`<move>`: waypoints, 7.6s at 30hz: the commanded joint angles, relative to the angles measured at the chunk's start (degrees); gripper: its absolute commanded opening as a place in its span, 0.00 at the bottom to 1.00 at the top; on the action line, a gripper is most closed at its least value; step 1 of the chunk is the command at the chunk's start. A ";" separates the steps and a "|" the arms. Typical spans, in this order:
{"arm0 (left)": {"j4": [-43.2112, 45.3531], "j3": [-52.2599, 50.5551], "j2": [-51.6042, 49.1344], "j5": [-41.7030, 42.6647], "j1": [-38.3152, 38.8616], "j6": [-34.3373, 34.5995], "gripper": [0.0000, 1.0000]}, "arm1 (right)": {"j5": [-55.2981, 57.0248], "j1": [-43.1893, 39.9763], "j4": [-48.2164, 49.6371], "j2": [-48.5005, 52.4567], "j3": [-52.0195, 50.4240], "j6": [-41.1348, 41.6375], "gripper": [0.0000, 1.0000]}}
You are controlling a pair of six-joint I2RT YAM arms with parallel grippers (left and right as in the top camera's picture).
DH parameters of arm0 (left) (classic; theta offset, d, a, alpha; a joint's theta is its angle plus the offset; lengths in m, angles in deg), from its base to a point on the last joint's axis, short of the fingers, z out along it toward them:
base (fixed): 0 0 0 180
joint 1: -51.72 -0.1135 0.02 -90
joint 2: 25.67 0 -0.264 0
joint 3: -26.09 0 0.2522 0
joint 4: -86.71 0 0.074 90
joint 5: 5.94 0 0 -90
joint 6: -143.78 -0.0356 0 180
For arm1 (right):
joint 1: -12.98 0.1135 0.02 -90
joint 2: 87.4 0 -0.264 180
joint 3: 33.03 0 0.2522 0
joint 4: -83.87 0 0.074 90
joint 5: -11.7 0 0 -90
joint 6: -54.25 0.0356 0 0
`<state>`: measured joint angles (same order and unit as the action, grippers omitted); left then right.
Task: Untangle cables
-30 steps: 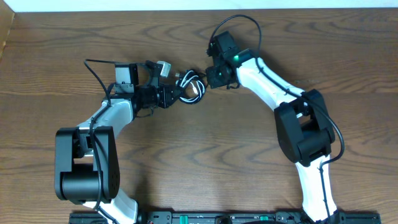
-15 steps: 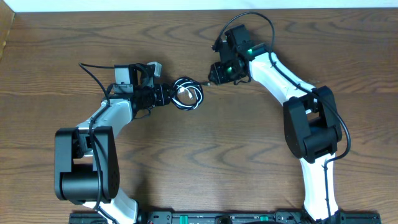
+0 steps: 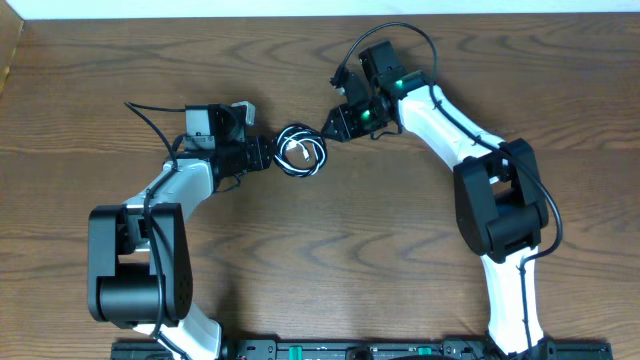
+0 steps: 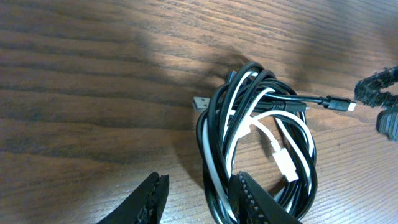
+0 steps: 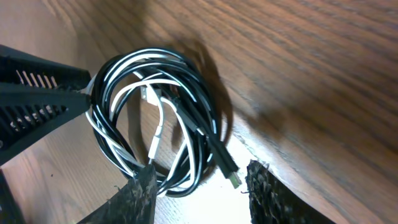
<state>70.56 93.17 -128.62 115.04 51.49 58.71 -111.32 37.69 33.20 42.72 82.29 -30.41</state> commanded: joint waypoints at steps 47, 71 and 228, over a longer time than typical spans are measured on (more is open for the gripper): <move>8.24 0.46 -3.98 -11.13 2.62 2.93 0.11 | 13.64 6.32 -1.84 -0.61 0.31 -4.39 0.43; 6.99 0.44 -4.09 -11.13 0.61 2.91 0.19 | 13.64 7.28 -1.22 3.93 0.31 -7.43 0.48; -37.59 14.23 -4.83 -11.19 -4.63 12.48 0.50 | 38.25 5.14 -13.27 3.43 -1.11 -10.05 0.59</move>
<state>32.63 107.79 -135.27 101.75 43.66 70.95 -75.30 42.81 21.71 43.66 81.94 -39.28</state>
